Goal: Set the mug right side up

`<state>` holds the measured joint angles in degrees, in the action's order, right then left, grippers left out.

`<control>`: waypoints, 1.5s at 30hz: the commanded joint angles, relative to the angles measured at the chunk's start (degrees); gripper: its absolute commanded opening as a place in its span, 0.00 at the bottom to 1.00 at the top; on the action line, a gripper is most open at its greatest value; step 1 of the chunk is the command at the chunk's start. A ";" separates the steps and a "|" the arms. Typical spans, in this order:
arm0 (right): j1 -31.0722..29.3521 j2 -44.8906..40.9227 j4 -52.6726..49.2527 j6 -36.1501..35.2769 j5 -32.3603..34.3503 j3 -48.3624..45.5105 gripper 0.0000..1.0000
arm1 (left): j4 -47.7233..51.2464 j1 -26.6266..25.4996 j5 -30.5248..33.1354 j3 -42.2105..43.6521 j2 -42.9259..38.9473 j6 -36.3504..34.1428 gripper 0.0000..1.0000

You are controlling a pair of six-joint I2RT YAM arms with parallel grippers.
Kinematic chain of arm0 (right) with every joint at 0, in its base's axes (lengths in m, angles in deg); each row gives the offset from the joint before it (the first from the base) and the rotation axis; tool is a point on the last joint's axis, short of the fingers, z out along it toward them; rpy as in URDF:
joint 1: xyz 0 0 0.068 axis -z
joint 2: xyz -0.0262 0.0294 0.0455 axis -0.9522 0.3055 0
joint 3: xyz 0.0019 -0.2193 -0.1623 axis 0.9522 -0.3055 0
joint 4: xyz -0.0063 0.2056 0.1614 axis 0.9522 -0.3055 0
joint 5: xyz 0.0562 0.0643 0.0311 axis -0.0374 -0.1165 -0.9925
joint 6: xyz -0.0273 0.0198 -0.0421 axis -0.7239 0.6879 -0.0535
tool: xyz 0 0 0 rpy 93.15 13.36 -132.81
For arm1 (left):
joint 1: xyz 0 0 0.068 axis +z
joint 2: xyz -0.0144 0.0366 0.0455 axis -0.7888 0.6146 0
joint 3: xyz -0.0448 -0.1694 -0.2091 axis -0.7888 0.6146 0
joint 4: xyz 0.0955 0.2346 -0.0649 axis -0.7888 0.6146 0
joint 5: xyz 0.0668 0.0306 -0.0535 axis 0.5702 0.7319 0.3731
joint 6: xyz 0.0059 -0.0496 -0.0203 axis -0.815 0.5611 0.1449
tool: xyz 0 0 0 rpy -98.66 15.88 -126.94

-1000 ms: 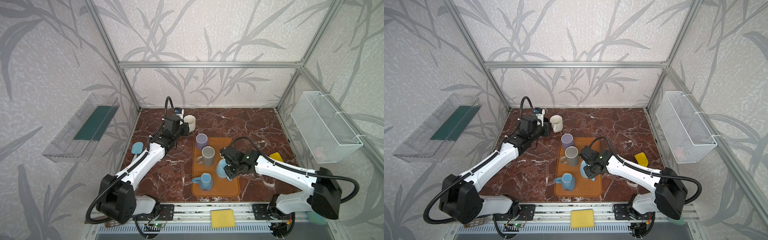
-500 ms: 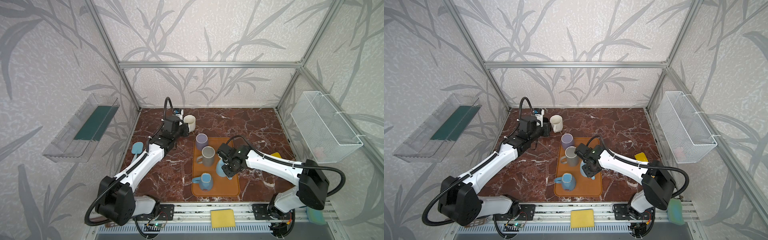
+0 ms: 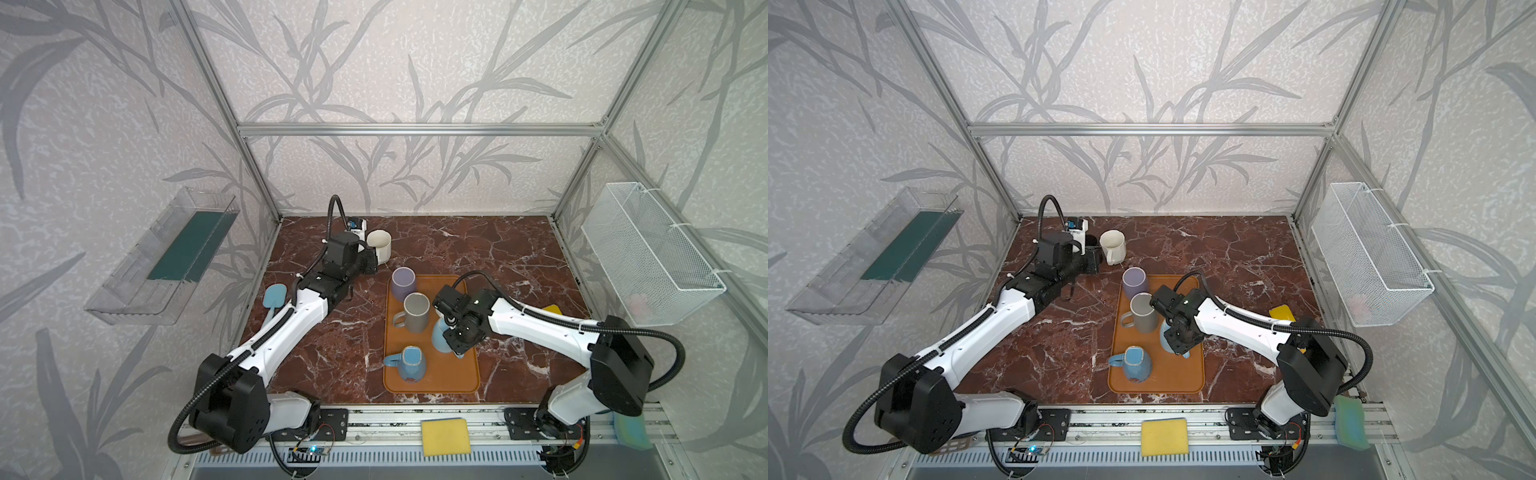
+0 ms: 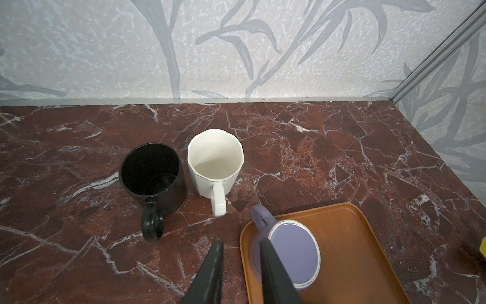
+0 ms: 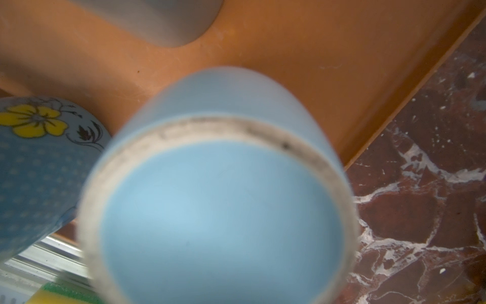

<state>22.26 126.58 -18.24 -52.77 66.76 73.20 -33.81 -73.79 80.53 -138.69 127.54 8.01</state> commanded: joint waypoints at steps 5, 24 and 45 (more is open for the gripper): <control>0.41 1.14 0.14 -0.73 -0.04 0.58 0.30 | 0.39 -0.26 0.41 0.51 -1.58 0.13 0.27; 0.74 2.02 1.08 -0.95 0.93 0.02 0.25 | 0.63 -0.21 0.23 0.60 -1.56 0.39 0.27; 3.96 -4.90 7.46 -5.23 -0.66 -2.43 0.00 | 0.19 -0.33 -0.20 0.39 -1.92 1.86 0.28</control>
<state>24.79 125.49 -13.87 -56.66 67.35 71.01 -33.77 -73.79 80.50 -138.67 127.52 9.11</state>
